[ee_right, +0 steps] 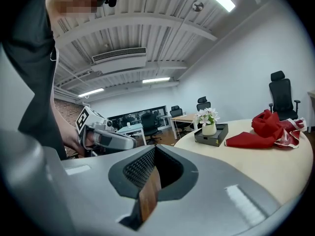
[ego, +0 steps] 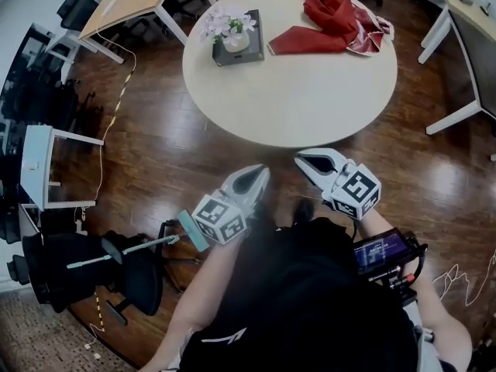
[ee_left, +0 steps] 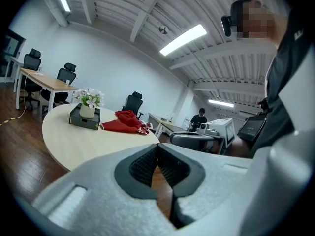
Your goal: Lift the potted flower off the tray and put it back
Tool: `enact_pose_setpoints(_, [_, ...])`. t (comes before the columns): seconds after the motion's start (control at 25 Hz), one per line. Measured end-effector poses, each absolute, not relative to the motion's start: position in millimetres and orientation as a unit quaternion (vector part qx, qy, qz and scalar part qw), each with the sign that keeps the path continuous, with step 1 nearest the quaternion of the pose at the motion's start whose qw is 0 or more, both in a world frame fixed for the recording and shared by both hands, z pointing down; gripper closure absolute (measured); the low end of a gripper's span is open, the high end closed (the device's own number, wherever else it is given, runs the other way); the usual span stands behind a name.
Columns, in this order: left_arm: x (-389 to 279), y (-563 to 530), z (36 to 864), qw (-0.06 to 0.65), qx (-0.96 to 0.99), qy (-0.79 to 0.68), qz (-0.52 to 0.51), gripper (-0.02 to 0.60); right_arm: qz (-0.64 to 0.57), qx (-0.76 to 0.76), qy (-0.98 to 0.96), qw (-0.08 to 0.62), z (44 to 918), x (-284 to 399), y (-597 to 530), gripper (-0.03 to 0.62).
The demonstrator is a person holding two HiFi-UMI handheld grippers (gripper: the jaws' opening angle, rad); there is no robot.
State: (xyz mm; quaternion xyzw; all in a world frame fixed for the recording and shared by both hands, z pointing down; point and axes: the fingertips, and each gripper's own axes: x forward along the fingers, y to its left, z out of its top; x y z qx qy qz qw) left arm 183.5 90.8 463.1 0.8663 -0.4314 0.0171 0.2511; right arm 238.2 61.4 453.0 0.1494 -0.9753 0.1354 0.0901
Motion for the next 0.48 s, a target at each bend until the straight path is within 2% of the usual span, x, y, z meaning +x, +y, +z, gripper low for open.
enact_pose_setpoints(0.48, [153, 101, 464, 0.25, 0.85, -0.463, 0.02, 0.577, 0.151, 0.134, -0.977, 0.072, 457, 216, 68, 0.592])
